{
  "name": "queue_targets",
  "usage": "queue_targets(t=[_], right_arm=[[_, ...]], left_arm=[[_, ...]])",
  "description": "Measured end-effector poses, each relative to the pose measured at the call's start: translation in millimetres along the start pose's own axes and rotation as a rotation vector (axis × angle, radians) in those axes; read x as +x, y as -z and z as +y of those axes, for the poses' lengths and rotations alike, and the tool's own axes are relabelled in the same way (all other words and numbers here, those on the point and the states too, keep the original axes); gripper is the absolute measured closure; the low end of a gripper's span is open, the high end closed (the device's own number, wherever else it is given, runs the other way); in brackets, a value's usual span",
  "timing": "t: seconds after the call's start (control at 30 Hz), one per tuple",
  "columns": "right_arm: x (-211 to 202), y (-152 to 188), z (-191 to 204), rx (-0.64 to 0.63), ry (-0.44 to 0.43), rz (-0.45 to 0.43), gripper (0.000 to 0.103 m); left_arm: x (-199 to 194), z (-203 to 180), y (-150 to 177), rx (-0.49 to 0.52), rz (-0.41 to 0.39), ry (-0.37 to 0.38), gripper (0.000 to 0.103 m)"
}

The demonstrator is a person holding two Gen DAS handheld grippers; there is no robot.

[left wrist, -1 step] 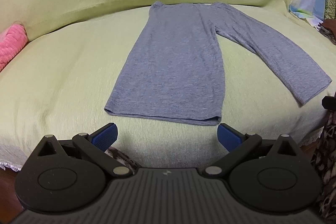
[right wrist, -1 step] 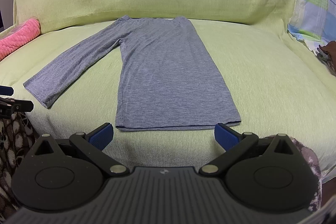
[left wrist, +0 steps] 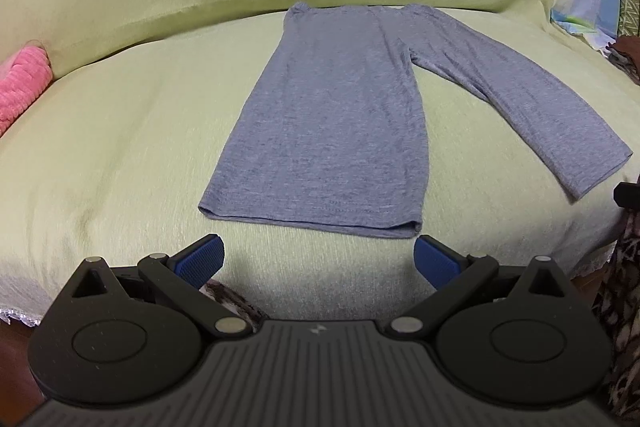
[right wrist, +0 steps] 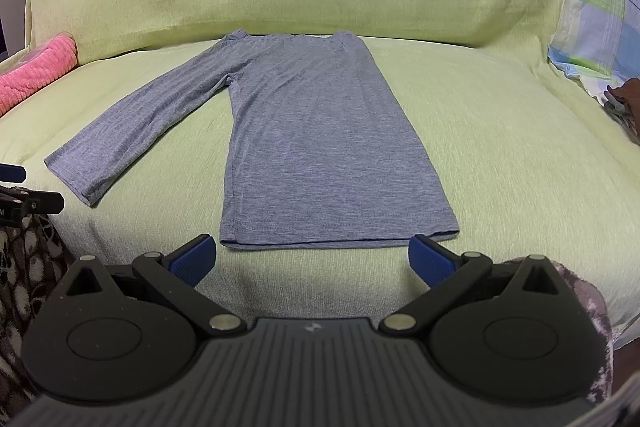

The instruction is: Fold clothes

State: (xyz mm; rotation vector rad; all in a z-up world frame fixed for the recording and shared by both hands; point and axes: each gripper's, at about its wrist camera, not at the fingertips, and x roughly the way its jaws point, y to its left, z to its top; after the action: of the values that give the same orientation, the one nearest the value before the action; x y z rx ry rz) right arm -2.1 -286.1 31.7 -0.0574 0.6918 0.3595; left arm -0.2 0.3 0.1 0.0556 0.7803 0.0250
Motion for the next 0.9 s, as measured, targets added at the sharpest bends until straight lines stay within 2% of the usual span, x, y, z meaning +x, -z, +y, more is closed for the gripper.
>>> queue_targets(t=[0.9], right_arm=[[-0.2,-1.1,0.2,-0.004,0.002,0.002,0.002]], left_arm=[[-2.7,0.1,-0.9,-0.014,0.007,-0.021,0.001]])
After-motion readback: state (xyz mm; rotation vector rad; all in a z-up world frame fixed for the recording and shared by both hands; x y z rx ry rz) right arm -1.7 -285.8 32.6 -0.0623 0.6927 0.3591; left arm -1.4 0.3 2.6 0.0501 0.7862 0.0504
